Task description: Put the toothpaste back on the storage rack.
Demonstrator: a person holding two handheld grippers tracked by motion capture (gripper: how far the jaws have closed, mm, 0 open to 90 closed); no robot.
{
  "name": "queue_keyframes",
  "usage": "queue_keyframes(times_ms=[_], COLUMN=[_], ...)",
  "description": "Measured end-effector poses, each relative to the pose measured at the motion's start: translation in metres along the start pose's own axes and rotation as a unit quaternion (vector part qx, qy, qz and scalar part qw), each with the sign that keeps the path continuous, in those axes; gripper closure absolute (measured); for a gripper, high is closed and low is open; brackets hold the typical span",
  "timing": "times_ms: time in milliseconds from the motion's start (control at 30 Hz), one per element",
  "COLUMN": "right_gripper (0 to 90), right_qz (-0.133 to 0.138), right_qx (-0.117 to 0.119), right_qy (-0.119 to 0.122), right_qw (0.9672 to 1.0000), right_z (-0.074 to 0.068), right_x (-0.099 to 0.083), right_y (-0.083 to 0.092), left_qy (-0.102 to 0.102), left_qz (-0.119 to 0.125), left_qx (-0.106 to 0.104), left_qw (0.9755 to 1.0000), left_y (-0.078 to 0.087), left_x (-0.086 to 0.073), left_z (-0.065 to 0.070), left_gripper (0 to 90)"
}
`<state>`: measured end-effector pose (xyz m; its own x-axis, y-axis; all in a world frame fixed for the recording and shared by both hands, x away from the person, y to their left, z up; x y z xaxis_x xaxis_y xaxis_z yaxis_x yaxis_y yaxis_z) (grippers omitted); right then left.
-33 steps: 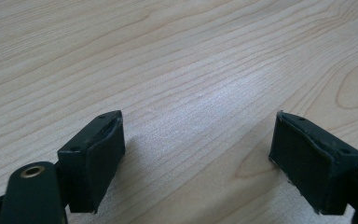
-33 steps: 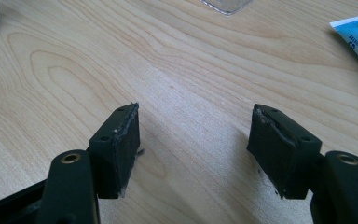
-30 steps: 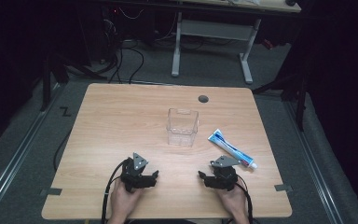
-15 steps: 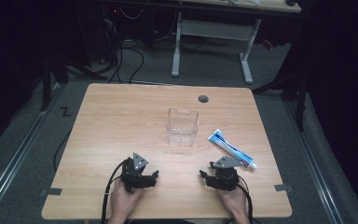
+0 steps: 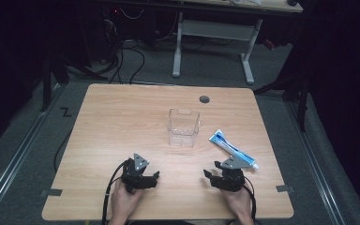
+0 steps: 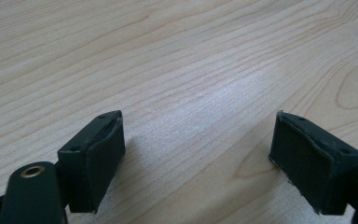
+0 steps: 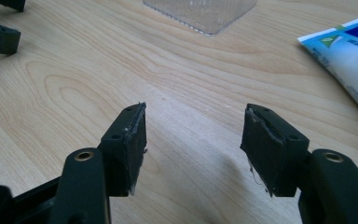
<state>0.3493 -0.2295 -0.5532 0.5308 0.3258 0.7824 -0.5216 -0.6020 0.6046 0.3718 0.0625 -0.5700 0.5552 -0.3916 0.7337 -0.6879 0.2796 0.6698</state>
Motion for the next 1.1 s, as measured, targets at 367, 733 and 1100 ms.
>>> queue_keyframes(times_ms=[367, 733, 1100], right_gripper=[46.9, 50.6, 46.5], right_qz=[-0.001, 0.011, 0.011], right_qx=[-0.007, -0.015, -0.037], right_qy=[0.000, -0.021, -0.004], right_qw=[1.0000, 0.9996, 0.9993], right_z=[0.003, 0.016, 0.028], right_x=[-0.006, -0.006, 0.003], right_y=[0.015, 0.032, 0.047], left_qy=[0.000, 0.000, 0.000], left_qz=[0.000, 0.000, 0.000], left_qx=[0.000, 0.000, 0.000], left_qw=[1.0000, 1.0000, 1.0000], left_y=[0.000, 0.000, 0.000], left_x=[0.000, 0.000, 0.000], left_z=[0.000, 0.000, 0.000], left_gripper=[17.8, 17.9, 17.9])
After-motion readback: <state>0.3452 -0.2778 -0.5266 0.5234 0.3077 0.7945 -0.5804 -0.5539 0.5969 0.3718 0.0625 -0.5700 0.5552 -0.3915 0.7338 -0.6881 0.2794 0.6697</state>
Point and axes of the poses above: each handheld gripper's, and its own axes: y roughly backward along the jaws, x roughly out of its top, z roughly to its right, the point moved 5 cm from there along -y, roughly forward along the jaws, and after that the axes turned 11 degrees about x, right-handed, at the moved point
